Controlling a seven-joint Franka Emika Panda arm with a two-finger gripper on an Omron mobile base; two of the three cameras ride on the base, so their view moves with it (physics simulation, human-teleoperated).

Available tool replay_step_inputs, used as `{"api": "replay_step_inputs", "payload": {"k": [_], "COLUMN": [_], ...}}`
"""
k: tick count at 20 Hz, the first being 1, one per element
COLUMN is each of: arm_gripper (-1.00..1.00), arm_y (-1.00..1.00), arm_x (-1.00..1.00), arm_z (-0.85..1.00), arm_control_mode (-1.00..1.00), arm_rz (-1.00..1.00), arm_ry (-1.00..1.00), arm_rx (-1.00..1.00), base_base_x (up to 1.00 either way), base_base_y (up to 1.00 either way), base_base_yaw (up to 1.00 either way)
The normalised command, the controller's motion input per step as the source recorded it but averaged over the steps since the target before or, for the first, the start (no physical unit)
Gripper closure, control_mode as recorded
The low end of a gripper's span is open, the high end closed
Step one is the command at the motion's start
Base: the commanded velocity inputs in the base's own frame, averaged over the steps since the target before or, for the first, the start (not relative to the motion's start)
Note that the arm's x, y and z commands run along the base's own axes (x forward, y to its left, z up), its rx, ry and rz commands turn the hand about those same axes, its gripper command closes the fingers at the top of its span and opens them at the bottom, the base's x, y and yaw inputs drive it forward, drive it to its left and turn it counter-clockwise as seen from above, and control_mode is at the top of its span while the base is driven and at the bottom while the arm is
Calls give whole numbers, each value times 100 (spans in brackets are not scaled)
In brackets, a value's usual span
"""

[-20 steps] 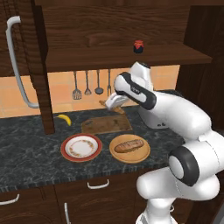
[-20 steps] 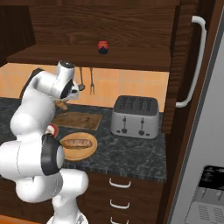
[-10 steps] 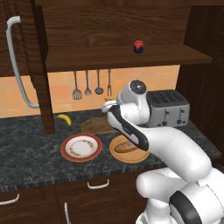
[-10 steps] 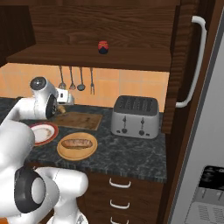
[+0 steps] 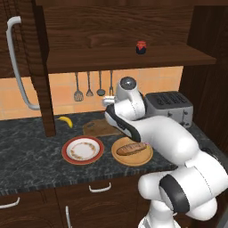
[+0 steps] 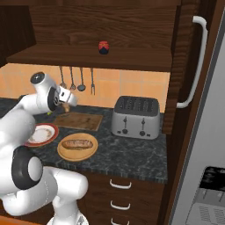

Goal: From the different types of pastries on the counter, select a croissant and place it on the cutting board. Then retrieve a jar of jam from the cabinet and place it alongside the croissant on the cutting board.

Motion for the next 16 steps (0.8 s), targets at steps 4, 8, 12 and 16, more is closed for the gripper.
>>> {"api": "replay_step_inputs", "payload": {"k": [4,8,12,16], "arm_gripper": [100,100,100,100], "arm_y": [-5,-9,-36,-25], "arm_x": [0,47,49,0], "arm_z": [7,-30,-54,-46], "arm_control_mode": [-100,-100,-100,-100], "arm_rz": [-19,-15,-7,0], "arm_ry": [11,4,5,0], "arm_rx": [2,1,10,13], "base_base_x": [0,0,0,0], "base_base_y": [0,0,0,0], "base_base_yaw": [0,0,0,0]}}
